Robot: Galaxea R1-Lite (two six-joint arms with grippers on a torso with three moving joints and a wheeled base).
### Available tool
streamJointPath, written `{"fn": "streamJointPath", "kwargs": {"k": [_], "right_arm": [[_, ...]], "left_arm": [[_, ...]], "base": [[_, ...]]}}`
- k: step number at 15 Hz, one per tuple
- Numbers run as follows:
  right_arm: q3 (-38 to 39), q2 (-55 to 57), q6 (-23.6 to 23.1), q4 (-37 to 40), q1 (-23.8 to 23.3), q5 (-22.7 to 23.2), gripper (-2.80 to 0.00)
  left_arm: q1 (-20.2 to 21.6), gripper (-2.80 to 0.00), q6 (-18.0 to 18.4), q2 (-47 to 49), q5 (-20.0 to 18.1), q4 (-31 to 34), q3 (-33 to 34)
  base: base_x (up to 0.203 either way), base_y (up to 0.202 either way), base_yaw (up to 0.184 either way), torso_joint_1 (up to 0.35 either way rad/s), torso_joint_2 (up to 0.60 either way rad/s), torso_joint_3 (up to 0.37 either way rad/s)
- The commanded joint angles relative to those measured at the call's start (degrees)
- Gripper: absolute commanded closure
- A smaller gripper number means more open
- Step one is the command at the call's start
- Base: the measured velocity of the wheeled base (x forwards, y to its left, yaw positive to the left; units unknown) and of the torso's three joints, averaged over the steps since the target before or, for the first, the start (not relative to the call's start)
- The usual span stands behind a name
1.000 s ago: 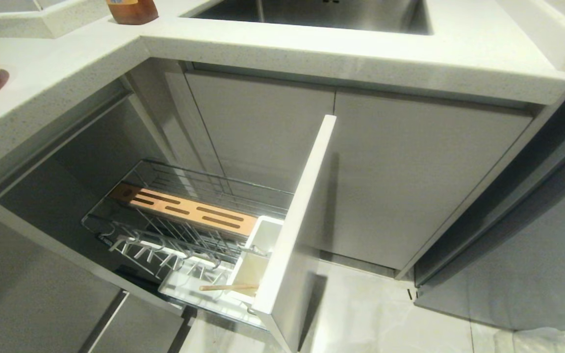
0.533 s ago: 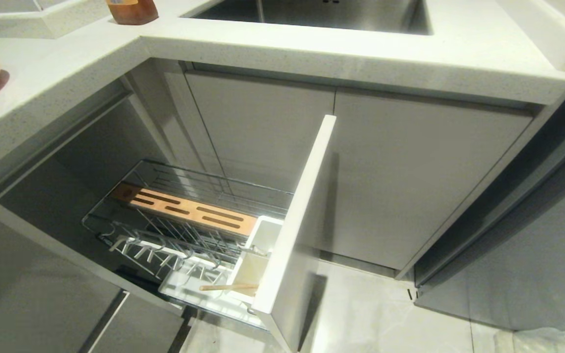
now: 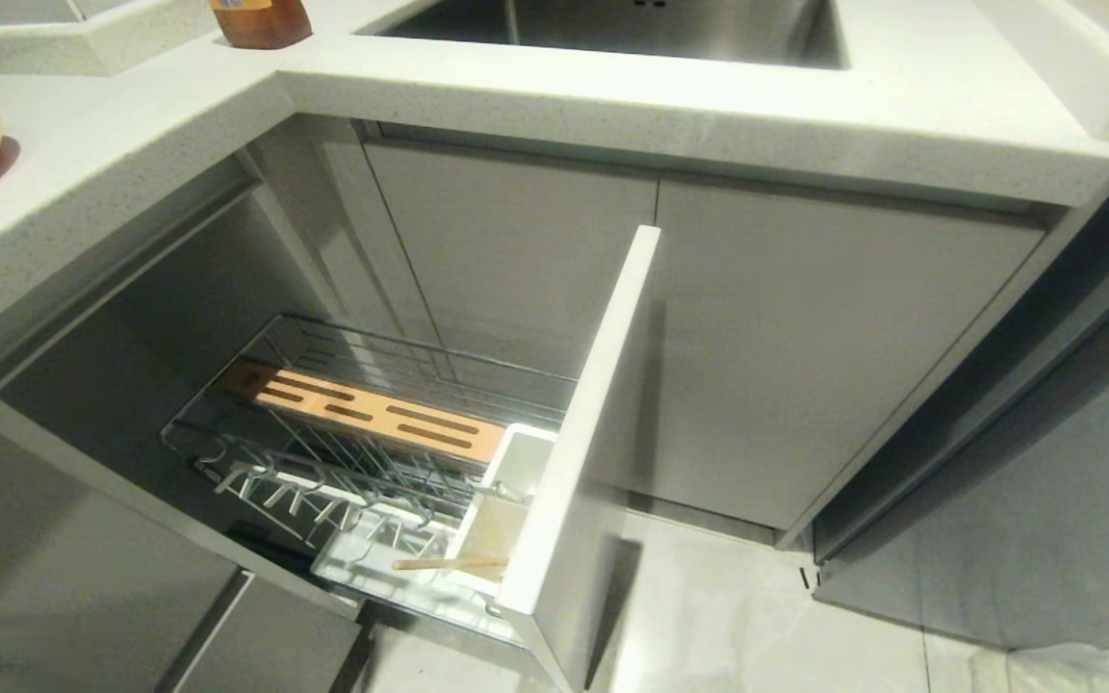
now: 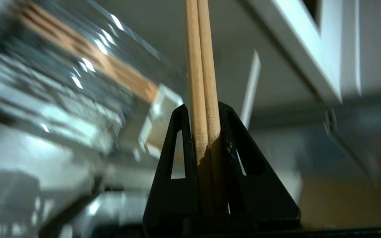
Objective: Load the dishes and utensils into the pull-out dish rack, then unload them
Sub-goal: Pick up the chopsticks and place it in the cupboard
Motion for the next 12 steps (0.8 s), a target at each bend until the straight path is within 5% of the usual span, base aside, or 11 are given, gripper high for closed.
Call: {"fn": "streamJointPath", "kwargs": {"k": [1, 4, 12], "right_arm": [[0.0, 0.0, 0.0, 0.0, 0.0, 0.0, 0.00], [0.0, 0.0, 0.0, 0.0, 0.0, 0.0, 0.00], [0.0, 0.0, 0.0, 0.0, 0.0, 0.0, 0.00]], "left_arm": [[-1.9, 0.00, 0.4, -1.4, -9.9, 4.8, 0.1], [-2.6, 0.00, 3.3, -0.1, -18.3, 12.0, 0.2], [-2.9, 0.00, 4.8, 14.3, -23.5, 29.1, 0.2]], "base": [[0.000, 0.000, 0.000, 0.000, 0.00, 0.000], [0.000, 0.000, 0.000, 0.000, 0.00, 0.000], [0.000, 0.000, 0.000, 0.000, 0.00, 0.000]]}}
